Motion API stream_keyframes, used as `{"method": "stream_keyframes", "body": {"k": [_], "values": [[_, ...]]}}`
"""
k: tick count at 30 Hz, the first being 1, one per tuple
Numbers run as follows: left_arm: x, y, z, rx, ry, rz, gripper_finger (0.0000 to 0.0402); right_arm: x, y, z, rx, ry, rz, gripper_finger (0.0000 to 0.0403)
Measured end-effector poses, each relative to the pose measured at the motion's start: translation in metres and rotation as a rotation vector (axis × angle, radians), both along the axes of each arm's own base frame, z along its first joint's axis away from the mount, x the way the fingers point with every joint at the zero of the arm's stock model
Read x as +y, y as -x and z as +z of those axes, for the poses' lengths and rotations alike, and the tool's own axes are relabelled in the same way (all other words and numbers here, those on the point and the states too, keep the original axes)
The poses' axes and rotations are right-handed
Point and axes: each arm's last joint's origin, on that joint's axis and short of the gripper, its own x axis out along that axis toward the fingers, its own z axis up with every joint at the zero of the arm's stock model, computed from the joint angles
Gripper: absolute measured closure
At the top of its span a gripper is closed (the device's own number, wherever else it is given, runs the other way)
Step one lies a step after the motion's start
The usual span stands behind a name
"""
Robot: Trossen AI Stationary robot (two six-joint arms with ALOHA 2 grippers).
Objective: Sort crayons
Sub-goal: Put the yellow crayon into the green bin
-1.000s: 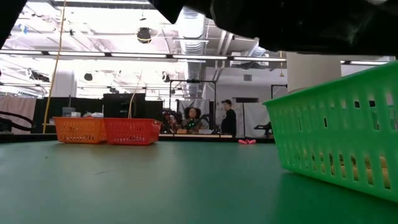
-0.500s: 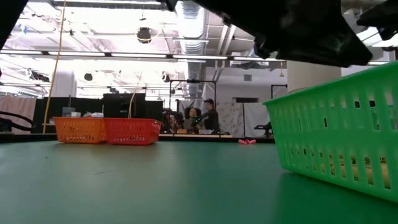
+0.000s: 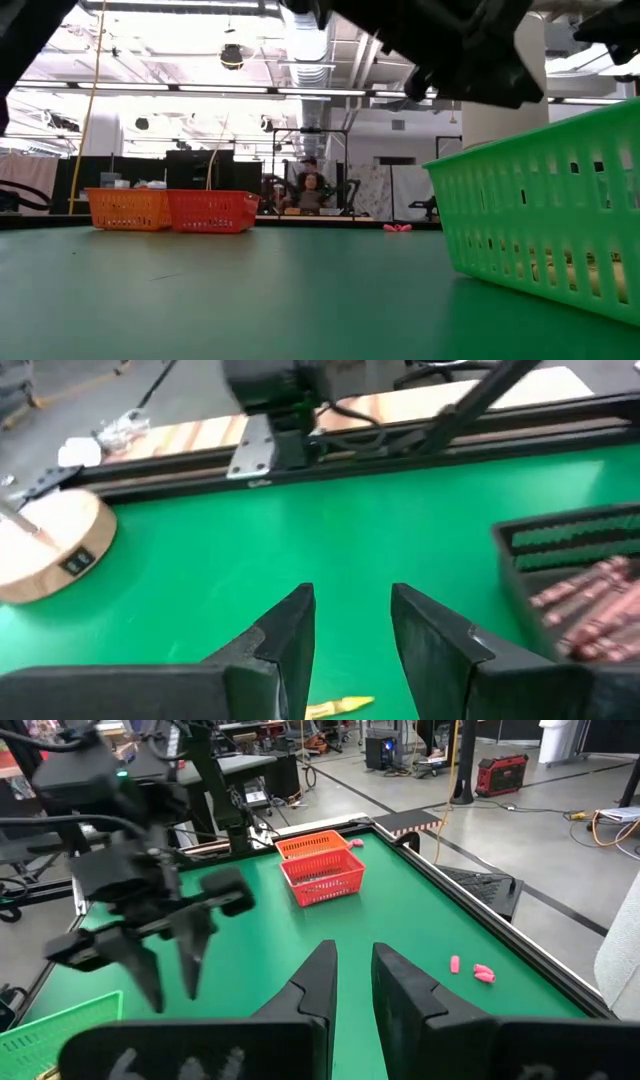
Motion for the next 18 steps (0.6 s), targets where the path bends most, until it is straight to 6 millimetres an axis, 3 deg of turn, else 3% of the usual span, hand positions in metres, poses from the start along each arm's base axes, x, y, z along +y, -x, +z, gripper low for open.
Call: {"method": "stream_keyframes", "body": {"k": [5, 8, 12, 18], "values": [[0.035, -0.004, -0.001, 0.011, 0.049, 0.027, 0.0278, 0.000, 0.000, 0.000, 0.000, 0.000, 0.000, 0.0335], [0.049, -0.006, -0.002, 0.027, -0.005, -0.026, 0.0278, 0.000, 0.000, 0.000, 0.000, 0.000, 0.000, 0.0335], [0.056, -0.006, -0.004, 0.057, -0.104, -0.079, 0.0278, 0.000, 0.000, 0.000, 0.000, 0.001, 0.001, 0.0335], [0.063, -0.007, -0.005, 0.055, -0.091, -0.201, 0.0278, 0.000, 0.000, 0.000, 0.001, 0.003, 0.001, 0.0335]]}}
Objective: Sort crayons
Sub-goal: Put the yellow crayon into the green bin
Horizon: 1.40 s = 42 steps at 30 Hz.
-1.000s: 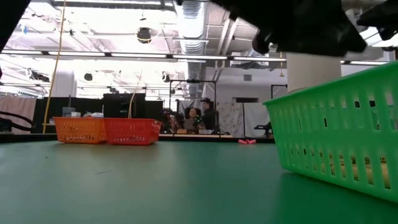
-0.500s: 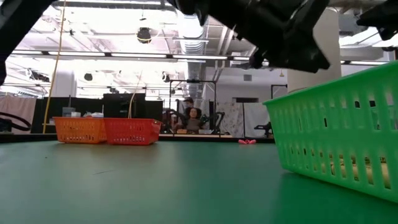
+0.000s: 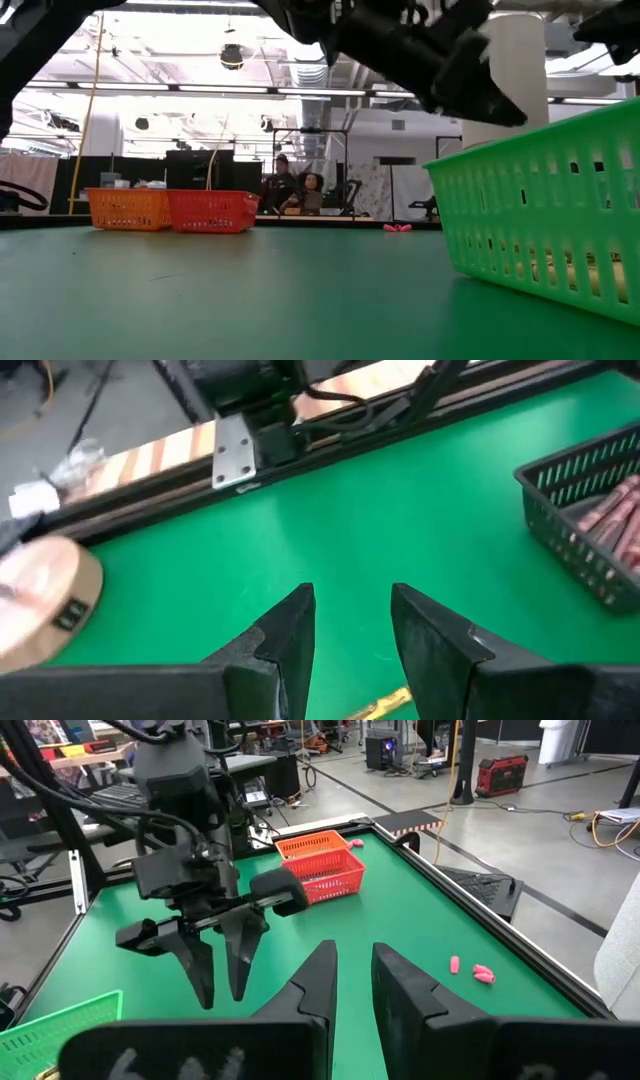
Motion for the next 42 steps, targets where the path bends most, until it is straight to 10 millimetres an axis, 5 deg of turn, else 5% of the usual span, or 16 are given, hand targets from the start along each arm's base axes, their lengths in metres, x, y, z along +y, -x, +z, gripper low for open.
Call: {"method": "stream_keyframes", "body": {"k": [12, 27, 37, 42], "values": [[0.014, -0.022, -0.056, 0.049, -0.052, 0.030, 0.0278, 0.000, 0.000, 0.000, 0.000, 0.000, 0.000, 0.0335], [0.024, -0.021, -0.087, 0.246, 0.145, 0.159, 0.0278, 0.000, 0.000, 0.000, 0.002, 0.003, 0.002, 0.0335], [-0.002, -0.011, -0.085, 0.368, 0.187, 0.070, 0.0278, 0.000, 0.000, 0.000, 0.002, 0.003, 0.003, 0.0335], [-0.012, -0.005, -0.063, 0.367, 0.117, 0.024, 0.0278, 0.000, 0.000, 0.000, 0.001, 0.003, 0.004, 0.0335]]}}
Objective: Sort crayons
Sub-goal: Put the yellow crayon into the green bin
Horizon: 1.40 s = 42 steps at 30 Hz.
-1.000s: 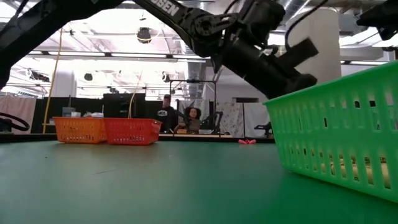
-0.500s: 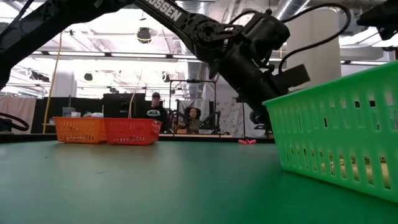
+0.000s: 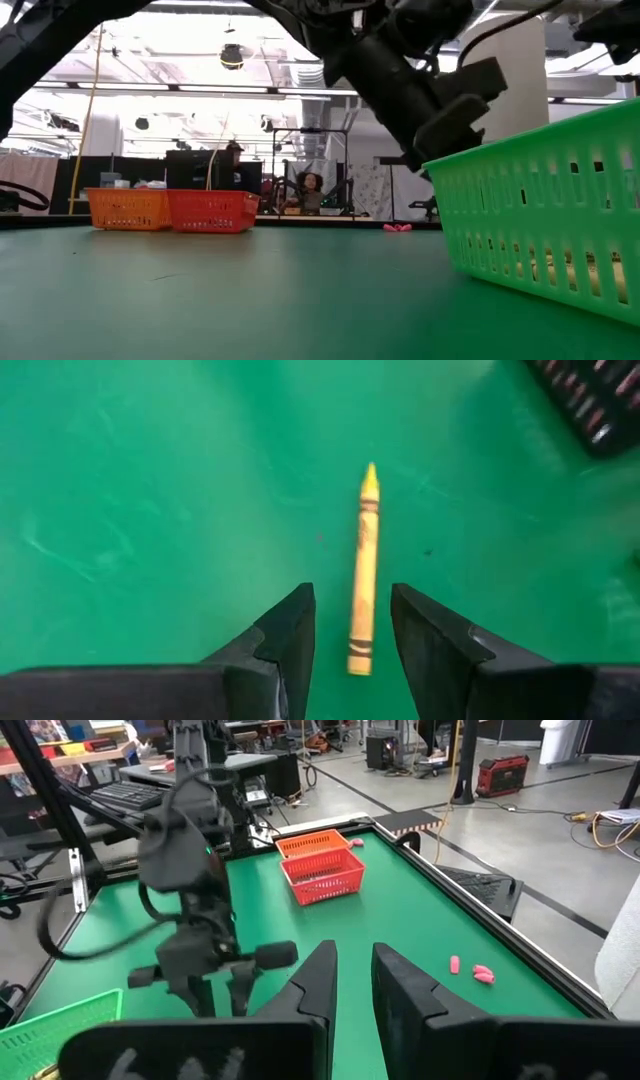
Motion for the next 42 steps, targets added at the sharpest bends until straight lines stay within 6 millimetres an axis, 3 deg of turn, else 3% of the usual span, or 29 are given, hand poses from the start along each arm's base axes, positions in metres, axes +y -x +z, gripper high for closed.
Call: {"method": "stream_keyframes", "body": {"k": [6, 18, 36, 42], "values": [[-0.003, -0.002, 0.009, -0.058, -0.005, 0.024, 0.0278, 0.000, 0.000, 0.000, 0.000, 0.000, 0.000, 0.0335], [-0.008, -0.004, 0.010, -0.107, -0.028, -0.160, 0.0278, 0.000, 0.000, 0.000, 0.001, 0.000, 0.000, 0.0335], [-0.006, -0.002, -0.035, -0.064, -0.027, -0.152, 0.0278, 0.000, 0.000, 0.000, 0.000, 0.000, 0.001, 0.0335], [-0.006, 0.001, -0.041, -0.013, -0.003, -0.150, 0.0291, 0.000, 0.000, 0.000, 0.000, 0.000, 0.001, 0.0335]]}}
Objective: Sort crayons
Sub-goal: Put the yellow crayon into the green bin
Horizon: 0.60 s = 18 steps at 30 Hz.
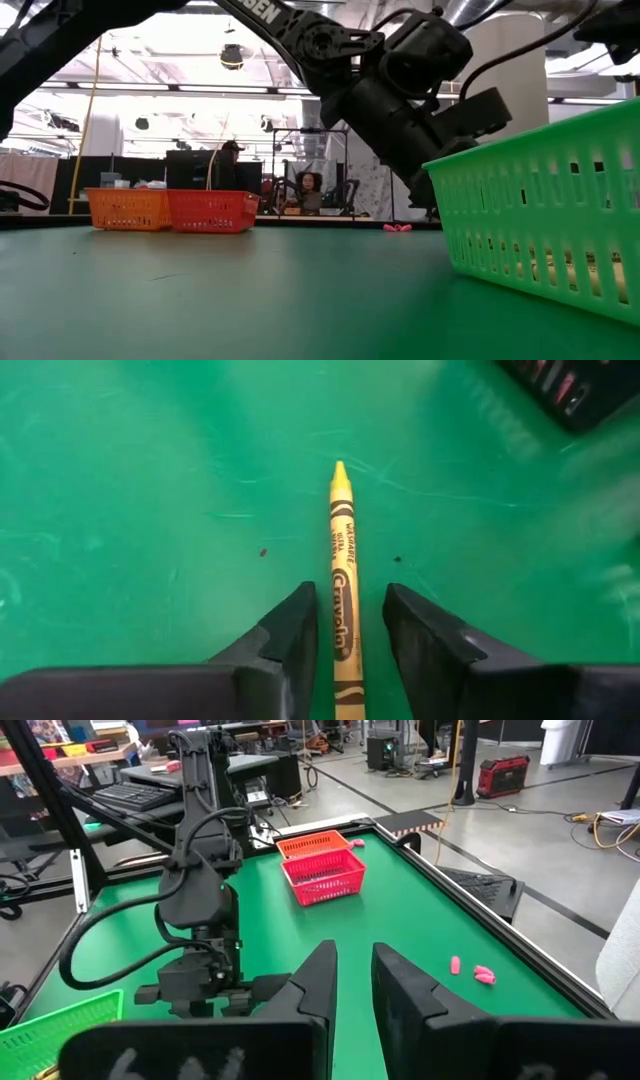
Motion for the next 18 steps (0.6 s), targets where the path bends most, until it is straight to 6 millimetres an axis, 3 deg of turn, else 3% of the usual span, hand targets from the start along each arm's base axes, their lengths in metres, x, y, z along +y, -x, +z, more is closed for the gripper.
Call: {"method": "stream_keyframes", "body": {"k": [7, 18], "values": [[-0.0004, 0.0009, -0.0017, 0.014, -0.007, 0.007, 0.0386, 0.0000, 0.0000, 0.0000, 0.000, 0.000, 0.000, 0.0335], [0.0015, 0.0011, 0.0002, 0.028, -0.017, 0.137, 0.0392, 0.0000, 0.0000, 0.0000, 0.000, 0.000, 0.000, 0.0335]]}}
